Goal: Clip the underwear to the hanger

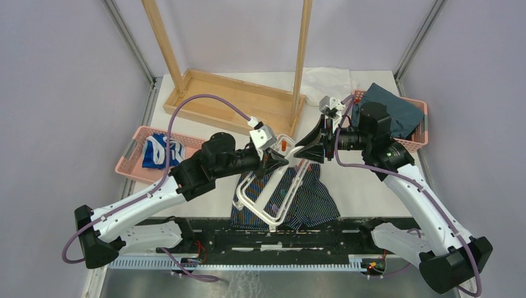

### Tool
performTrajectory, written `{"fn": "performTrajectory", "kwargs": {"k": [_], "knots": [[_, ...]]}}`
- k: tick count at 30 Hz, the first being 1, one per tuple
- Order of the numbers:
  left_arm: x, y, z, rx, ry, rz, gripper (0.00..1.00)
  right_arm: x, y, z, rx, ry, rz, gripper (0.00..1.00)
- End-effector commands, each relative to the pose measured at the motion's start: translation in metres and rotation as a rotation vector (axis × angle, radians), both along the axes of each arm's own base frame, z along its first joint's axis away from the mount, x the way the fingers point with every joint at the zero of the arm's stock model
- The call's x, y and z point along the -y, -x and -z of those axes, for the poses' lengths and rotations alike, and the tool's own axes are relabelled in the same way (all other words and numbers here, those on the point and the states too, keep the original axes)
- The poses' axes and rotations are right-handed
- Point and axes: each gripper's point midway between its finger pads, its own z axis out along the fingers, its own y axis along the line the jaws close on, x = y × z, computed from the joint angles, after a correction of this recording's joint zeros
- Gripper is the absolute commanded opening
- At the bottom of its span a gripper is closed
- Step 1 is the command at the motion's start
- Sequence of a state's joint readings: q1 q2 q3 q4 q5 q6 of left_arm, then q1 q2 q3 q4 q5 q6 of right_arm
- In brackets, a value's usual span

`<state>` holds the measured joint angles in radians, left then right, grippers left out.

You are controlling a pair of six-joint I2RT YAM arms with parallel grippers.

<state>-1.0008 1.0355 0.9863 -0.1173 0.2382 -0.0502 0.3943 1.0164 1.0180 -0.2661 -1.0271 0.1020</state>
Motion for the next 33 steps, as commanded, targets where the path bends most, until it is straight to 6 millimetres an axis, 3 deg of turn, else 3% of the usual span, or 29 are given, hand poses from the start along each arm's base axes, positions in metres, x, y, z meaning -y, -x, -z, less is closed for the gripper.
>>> {"fn": "performTrajectory", "kwargs": {"k": [1, 4, 9, 15, 20, 23, 26, 33], "knots": [[0.002, 0.002, -0.065, 0.129, 0.165, 0.018, 0.03, -0.002, 0.000, -0.031, 0.123, -0.036, -0.009, 0.41], [0.001, 0.001, -0.065, 0.127, 0.167, 0.011, 0.03, -0.002, 0.001, -0.032, 0.131, -0.038, -0.008, 0.32], [-0.001, -0.001, -0.066, 0.123, 0.175, -0.012, 0.12, -0.001, 0.002, -0.040, 0.148, -0.045, 0.002, 0.01], [-0.010, -0.008, -0.082, 0.128, 0.205, -0.075, 0.40, 0.007, -0.002, -0.058, 0.205, -0.055, 0.092, 0.00], [-0.023, -0.010, -0.116, 0.173, 0.251, -0.126, 0.66, 0.017, -0.012, -0.063, 0.224, -0.028, 0.198, 0.00], [-0.035, -0.014, -0.132, 0.192, 0.261, -0.180, 0.71, 0.023, -0.022, -0.061, 0.212, -0.004, 0.275, 0.00], [-0.054, -0.018, -0.135, 0.199, 0.273, -0.253, 0.72, 0.033, -0.037, -0.060, 0.188, 0.021, 0.385, 0.00], [-0.107, -0.030, -0.116, 0.212, 0.234, -0.470, 0.83, 0.057, -0.070, -0.059, 0.120, 0.095, 0.618, 0.00]]}}
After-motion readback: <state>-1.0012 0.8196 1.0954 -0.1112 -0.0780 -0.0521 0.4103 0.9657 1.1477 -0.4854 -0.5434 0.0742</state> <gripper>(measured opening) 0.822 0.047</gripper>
